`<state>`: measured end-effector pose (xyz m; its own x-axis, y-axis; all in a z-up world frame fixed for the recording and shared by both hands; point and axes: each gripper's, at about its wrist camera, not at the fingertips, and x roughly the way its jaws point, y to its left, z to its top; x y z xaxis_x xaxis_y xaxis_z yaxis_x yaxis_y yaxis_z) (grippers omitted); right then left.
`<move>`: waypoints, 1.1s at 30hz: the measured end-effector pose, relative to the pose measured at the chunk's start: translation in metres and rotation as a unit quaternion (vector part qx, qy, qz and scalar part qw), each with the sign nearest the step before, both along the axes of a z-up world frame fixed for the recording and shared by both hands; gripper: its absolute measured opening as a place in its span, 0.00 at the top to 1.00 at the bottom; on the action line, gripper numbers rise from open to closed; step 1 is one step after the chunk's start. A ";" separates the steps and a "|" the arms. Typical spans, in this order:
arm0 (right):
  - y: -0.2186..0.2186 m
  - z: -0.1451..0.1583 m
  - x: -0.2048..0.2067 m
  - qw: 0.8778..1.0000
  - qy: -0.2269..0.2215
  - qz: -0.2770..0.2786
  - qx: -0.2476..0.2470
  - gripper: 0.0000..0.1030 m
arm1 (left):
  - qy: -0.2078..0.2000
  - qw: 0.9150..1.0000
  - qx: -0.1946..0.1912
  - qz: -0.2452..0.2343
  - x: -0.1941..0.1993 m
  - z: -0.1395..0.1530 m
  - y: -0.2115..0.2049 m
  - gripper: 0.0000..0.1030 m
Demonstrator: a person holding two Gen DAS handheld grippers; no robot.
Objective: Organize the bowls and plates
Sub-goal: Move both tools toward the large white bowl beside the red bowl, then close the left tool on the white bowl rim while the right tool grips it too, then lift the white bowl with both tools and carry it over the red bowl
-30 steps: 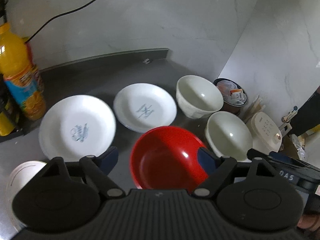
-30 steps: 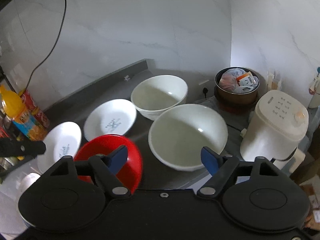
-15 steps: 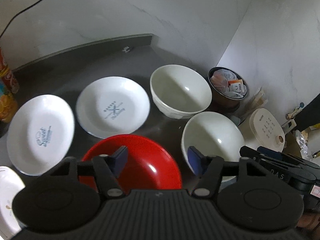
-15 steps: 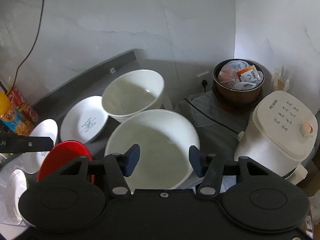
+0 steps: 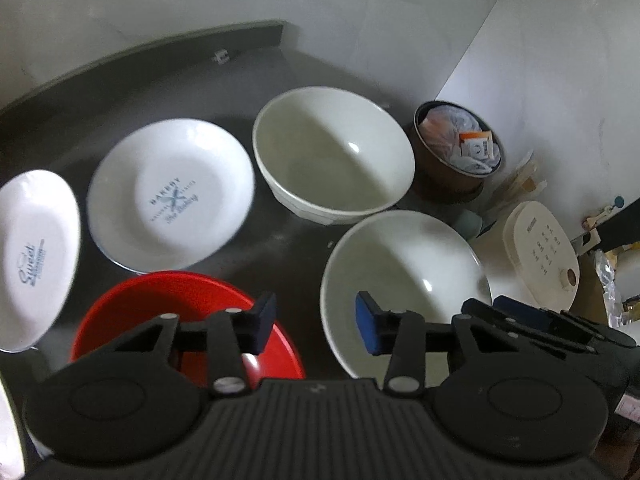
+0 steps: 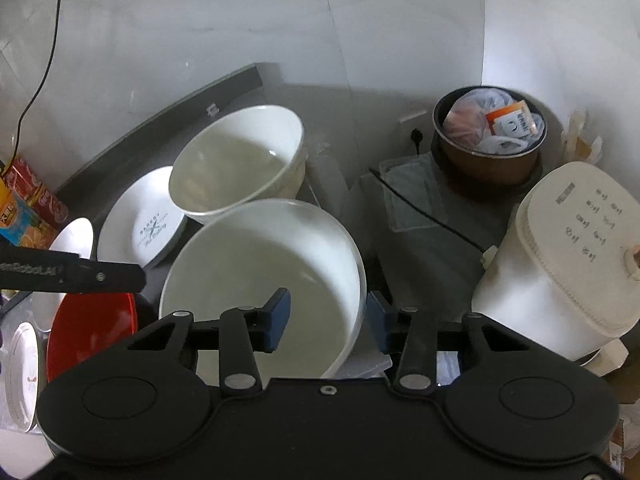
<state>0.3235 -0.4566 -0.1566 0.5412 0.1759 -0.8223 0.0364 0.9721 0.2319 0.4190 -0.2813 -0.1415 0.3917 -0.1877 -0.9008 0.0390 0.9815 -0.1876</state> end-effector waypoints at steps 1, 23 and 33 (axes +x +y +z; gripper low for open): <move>-0.001 -0.003 0.001 1.000 0.004 0.000 0.002 0.59 | 0.003 1.000 -0.001 -0.001 0.001 -0.003 -0.002 0.60; -0.012 -0.020 0.010 0.999 0.033 -0.004 0.015 0.89 | 0.047 0.999 0.025 0.011 0.027 -0.043 -0.024 0.92; -0.002 0.008 0.001 1.000 -0.001 0.003 0.015 0.89 | 0.020 1.000 -0.001 0.021 0.017 -0.015 -0.006 0.92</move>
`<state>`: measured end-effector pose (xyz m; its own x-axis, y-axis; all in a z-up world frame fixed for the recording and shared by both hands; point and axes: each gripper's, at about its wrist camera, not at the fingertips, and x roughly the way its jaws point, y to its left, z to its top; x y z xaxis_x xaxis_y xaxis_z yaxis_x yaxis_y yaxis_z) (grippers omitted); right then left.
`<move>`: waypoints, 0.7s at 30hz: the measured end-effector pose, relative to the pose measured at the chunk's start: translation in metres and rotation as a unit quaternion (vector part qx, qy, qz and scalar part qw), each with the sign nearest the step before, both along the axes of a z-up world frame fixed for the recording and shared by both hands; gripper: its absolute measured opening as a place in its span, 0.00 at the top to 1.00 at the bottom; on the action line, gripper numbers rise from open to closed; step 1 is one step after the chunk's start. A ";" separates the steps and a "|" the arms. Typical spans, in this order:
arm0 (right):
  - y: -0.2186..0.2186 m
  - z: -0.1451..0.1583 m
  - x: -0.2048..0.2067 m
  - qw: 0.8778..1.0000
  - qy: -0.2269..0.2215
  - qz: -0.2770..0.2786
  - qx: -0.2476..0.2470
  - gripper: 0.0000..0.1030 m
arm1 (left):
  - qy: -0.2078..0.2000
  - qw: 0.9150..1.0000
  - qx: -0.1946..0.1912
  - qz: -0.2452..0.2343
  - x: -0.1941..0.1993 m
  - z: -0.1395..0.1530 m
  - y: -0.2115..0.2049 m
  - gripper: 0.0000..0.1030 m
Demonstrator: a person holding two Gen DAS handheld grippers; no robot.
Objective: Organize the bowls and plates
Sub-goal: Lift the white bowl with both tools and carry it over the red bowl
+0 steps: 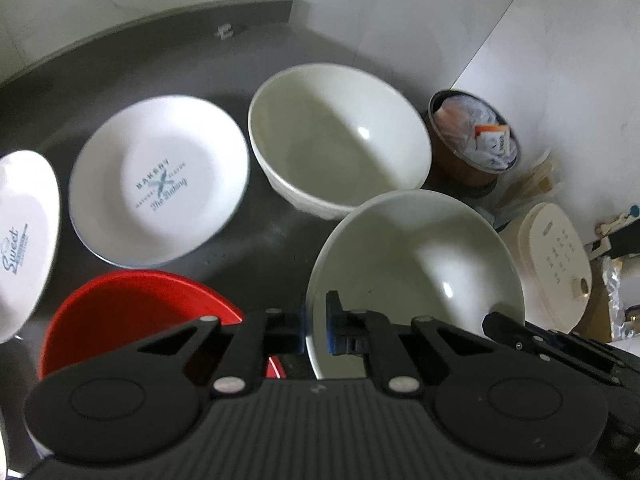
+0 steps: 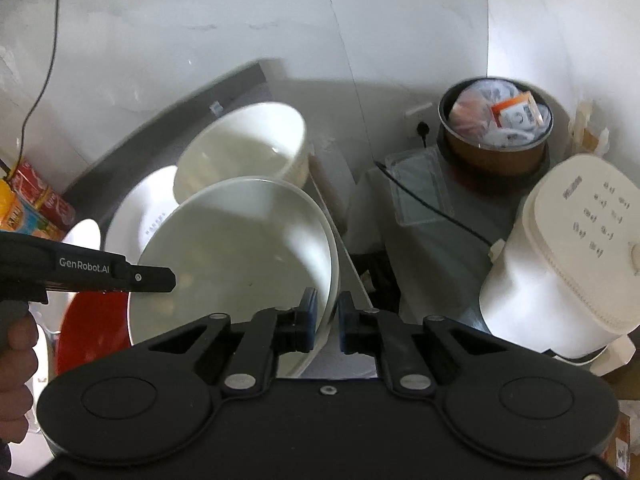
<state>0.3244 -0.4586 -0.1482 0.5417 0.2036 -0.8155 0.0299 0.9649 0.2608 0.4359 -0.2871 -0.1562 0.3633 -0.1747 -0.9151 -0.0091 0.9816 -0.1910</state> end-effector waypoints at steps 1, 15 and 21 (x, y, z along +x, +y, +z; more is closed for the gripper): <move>0.001 0.002 -0.001 1.000 -0.003 -0.001 0.001 0.89 | -0.004 1.000 -0.001 -0.001 -0.001 0.003 0.002 0.92; 0.040 0.045 -0.005 0.998 -0.057 0.029 0.002 0.89 | -0.044 0.998 -0.025 0.033 -0.023 0.047 0.054 0.92; 0.066 0.049 -0.004 0.997 -0.063 0.054 0.004 0.89 | -0.049 0.997 -0.026 0.061 -0.033 0.056 0.081 0.92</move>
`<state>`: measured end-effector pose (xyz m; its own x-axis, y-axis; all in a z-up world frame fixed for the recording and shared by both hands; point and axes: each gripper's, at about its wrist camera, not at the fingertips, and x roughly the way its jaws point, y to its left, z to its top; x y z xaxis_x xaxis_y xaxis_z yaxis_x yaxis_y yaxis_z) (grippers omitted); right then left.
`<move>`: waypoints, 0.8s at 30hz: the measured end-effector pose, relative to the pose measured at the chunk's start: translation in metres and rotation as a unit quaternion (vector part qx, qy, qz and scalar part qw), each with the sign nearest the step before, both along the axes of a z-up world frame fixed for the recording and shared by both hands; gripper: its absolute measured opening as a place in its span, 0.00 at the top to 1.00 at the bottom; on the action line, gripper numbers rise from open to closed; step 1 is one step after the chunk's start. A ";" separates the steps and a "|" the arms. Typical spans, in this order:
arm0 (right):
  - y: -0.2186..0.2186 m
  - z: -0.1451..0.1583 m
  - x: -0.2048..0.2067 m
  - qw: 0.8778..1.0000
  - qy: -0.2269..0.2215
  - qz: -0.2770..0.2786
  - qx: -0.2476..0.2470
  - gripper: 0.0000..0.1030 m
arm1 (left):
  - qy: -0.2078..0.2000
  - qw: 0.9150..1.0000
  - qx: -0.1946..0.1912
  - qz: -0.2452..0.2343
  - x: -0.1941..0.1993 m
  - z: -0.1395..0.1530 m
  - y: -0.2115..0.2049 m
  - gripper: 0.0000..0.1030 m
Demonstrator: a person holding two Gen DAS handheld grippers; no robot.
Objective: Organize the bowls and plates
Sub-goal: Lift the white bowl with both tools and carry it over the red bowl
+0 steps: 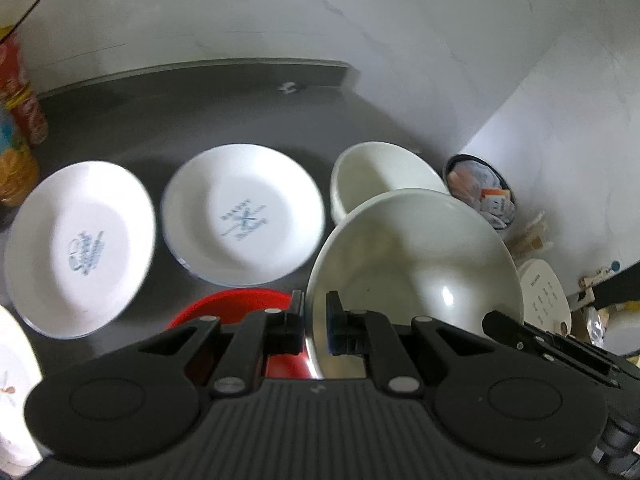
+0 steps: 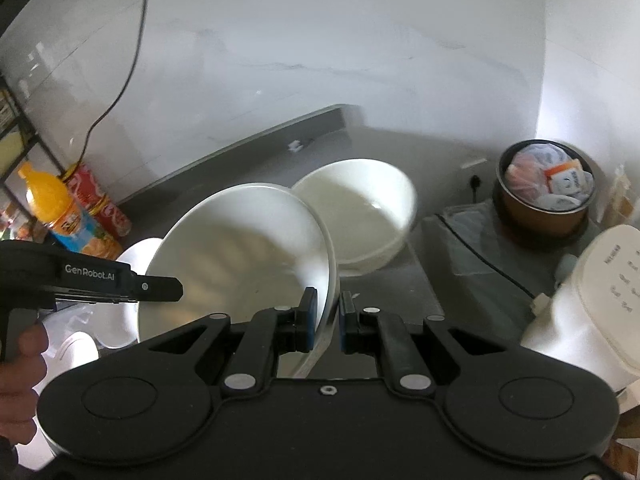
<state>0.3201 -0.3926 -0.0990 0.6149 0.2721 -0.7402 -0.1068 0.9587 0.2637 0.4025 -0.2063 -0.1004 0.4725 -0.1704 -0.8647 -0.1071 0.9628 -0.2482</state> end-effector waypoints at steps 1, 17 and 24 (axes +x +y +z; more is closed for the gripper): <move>0.005 0.000 0.000 1.000 0.000 0.005 0.000 0.89 | -0.001 1.000 0.001 0.004 -0.002 0.001 0.004 0.92; 0.061 -0.010 -0.004 0.998 0.019 0.063 -0.009 0.89 | 0.024 0.998 -0.004 0.060 -0.032 -0.012 0.064 0.91; 0.075 -0.012 -0.008 0.997 0.025 0.077 -0.020 0.90 | 0.035 0.997 -0.004 0.064 -0.039 -0.020 0.073 0.91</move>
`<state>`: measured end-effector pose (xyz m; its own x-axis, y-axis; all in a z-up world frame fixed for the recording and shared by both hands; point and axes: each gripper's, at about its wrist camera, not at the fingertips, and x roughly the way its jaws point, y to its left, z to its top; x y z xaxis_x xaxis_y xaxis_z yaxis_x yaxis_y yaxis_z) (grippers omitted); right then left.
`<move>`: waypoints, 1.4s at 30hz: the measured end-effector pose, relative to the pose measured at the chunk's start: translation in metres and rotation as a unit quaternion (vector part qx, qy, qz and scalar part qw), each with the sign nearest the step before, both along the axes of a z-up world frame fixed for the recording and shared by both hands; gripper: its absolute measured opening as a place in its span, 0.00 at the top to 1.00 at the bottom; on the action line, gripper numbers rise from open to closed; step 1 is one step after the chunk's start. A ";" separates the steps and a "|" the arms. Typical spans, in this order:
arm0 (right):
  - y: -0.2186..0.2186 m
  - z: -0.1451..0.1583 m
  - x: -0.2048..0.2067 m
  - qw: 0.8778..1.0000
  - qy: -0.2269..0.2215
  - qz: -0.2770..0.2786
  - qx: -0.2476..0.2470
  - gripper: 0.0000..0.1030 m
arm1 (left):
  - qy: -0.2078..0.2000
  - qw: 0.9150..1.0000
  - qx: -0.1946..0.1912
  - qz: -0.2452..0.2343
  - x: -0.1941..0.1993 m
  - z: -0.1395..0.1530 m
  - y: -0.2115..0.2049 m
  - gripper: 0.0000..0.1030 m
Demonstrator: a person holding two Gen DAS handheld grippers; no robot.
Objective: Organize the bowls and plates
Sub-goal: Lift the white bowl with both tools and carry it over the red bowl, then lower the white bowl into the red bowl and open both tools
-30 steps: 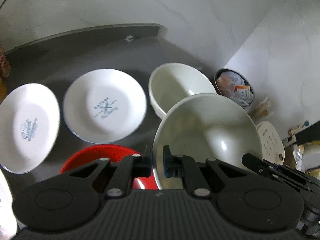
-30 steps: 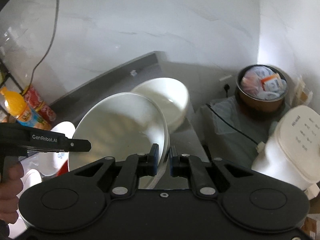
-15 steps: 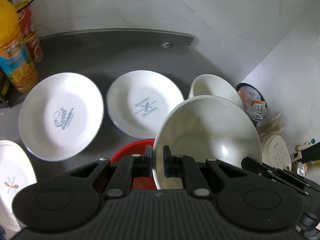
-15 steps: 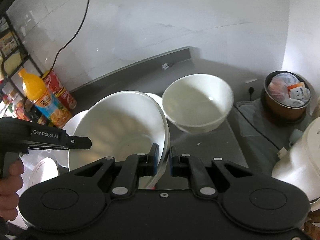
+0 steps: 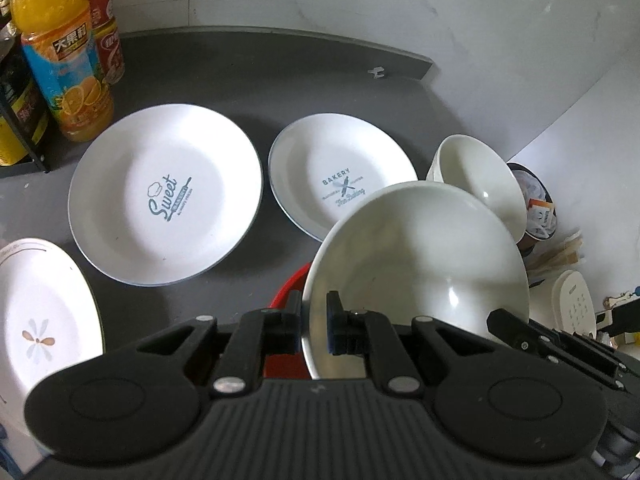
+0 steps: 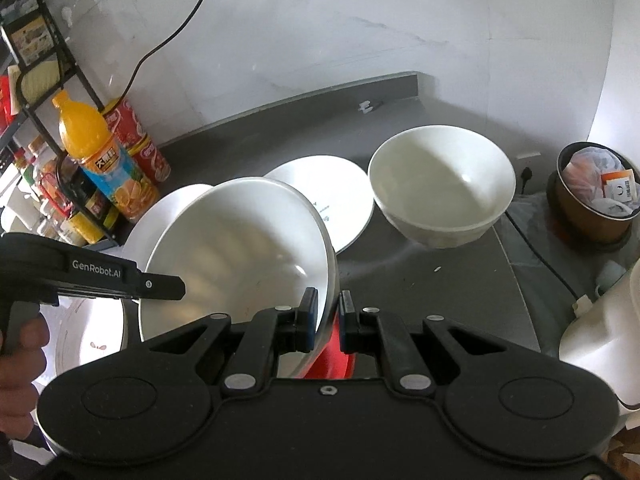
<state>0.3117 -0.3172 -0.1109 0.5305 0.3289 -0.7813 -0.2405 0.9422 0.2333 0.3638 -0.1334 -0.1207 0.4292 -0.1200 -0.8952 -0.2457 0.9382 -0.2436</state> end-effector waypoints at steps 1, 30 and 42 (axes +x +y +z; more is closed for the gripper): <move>0.001 -0.001 0.000 1.000 0.003 0.001 0.000 0.90 | 0.002 1.000 0.000 0.000 -0.001 -0.001 0.001 0.91; 0.012 -0.031 -0.001 0.998 0.038 0.008 -0.048 0.92 | 0.079 0.997 -0.001 -0.019 -0.005 -0.050 -0.004 0.87; 0.021 -0.031 0.002 0.997 0.031 0.011 -0.071 0.93 | 0.057 0.998 -0.019 -0.017 -0.007 -0.017 0.004 0.62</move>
